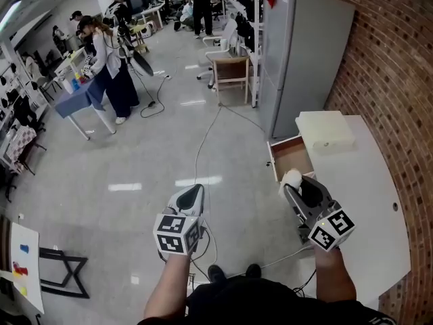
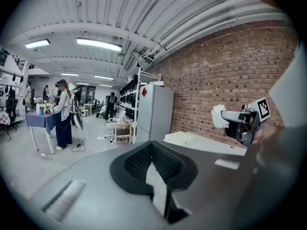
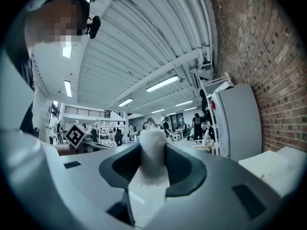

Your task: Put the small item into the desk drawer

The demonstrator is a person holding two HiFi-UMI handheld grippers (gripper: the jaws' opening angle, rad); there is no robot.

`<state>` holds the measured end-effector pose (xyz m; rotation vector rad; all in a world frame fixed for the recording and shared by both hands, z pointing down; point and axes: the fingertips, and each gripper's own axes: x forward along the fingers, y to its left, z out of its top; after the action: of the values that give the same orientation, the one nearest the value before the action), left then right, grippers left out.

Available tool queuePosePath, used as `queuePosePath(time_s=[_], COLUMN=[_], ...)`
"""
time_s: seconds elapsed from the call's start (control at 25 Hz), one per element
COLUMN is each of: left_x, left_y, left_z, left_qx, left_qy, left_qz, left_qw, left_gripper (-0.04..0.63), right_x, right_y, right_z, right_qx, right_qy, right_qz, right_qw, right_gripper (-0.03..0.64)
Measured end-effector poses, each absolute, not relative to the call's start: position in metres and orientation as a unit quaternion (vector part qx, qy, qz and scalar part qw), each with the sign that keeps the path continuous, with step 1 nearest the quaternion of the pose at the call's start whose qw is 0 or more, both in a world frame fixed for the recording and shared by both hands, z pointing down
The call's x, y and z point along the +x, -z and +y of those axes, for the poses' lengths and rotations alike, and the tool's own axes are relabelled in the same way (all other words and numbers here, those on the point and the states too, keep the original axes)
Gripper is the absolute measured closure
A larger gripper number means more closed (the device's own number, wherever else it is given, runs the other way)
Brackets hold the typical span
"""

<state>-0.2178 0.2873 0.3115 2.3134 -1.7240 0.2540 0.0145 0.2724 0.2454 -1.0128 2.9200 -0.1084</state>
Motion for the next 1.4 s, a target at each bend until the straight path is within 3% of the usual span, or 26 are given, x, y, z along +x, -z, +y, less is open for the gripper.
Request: queuePosePath(time_s=[0.8,1.4], left_x=[-0.135,-0.149], left_y=[-0.294,-0.335], left_z=[0.273,0.192], left_qx=[0.813,0.821], left_qy=[-0.074,-0.079], left_qz=[-0.568,-0.546], left_qw=[0.107,0.148], left_gripper=[0.583,0.583], right_x=[0.085,0.080], right_y=[-0.234,-0.270], right_z=[0.286,0.206], right_qx=[-0.314,-0.343], right_qy=[0.044,0.075], right_qz=[0.946,0.936], right_qw=[0.065,0.026], right_gripper=[0.457,0.457])
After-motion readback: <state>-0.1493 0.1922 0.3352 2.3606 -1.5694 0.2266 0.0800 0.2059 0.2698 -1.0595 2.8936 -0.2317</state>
